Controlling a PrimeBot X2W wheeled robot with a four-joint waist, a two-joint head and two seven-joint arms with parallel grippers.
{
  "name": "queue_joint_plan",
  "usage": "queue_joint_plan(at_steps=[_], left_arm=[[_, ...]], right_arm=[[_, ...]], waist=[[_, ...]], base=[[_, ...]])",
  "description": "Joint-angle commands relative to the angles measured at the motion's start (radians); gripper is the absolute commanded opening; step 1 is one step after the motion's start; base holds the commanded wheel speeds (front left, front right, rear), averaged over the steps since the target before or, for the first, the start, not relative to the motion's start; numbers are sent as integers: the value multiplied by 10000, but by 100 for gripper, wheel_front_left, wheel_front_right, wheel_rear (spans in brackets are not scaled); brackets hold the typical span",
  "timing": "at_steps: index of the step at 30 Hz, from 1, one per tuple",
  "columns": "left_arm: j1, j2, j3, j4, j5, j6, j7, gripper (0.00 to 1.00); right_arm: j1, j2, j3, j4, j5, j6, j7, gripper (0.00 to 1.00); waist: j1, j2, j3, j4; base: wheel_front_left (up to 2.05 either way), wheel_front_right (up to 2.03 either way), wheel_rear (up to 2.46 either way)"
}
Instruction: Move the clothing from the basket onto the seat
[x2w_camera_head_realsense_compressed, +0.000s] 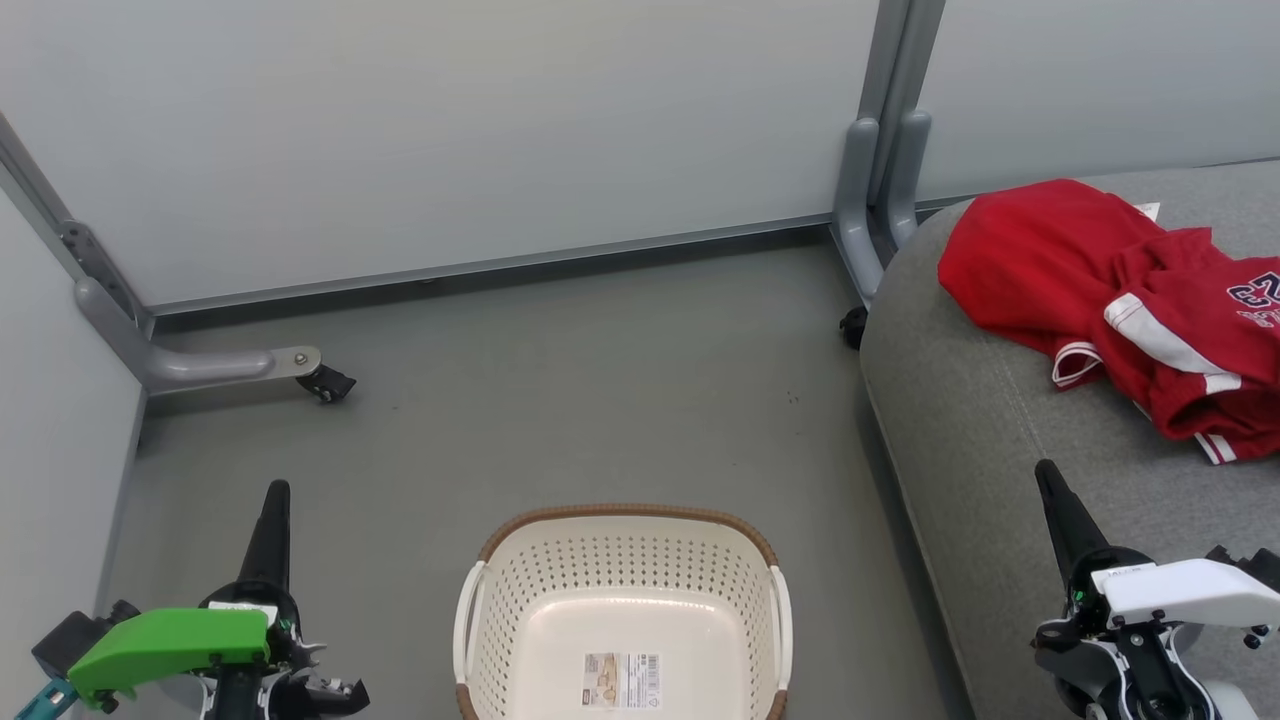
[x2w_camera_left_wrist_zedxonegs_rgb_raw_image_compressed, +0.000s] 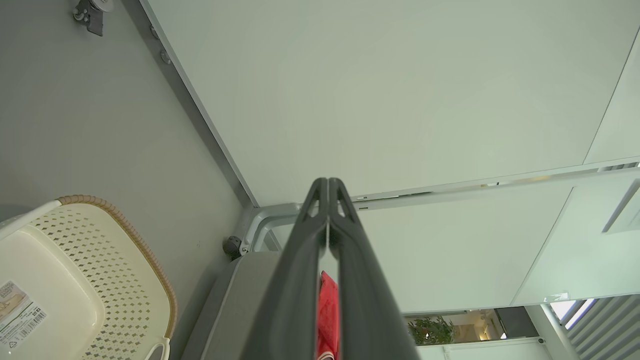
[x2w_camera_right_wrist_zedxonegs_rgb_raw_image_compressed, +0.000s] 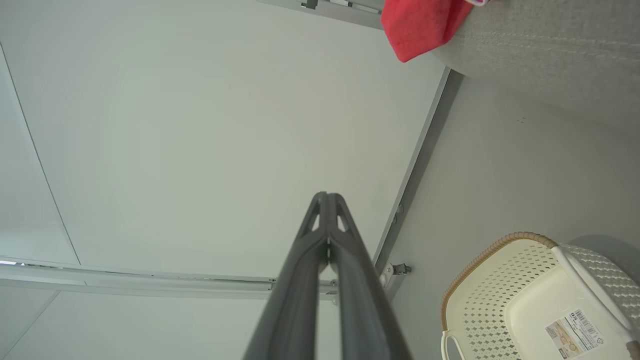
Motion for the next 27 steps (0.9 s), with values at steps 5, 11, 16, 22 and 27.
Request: queue_joint_plan(at_steps=[5,11,16,22,27], left_arm=[[-305,-4,136,36,-537,-98,133,0],[-378,-15,213,90,-943,-127,246,0],[-441,-26,277,122,-1305,-167,341,0],[-502,-36,345,157,-1573,-187,421,0],[-476,-42,357,156,-1547,-179,435,0]], right_arm=[[-225,-26,-99,50,505,-2,143,0],[-267,-18,-168,102,918,-2,273,0],[-343,-11,-224,142,1244,-3,357,0],[-375,-1,-275,175,1518,-3,447,0],[-373,11,-290,175,1495,-3,454,0]], waist=[[0,0,53,-40],[0,0,108,-82],[0,0,156,-117],[0,0,201,-151],[0,0,201,-151]], base=[[0,0,0],[0,0,0],[0,0,0],[0,0,0],[0,0,0]])
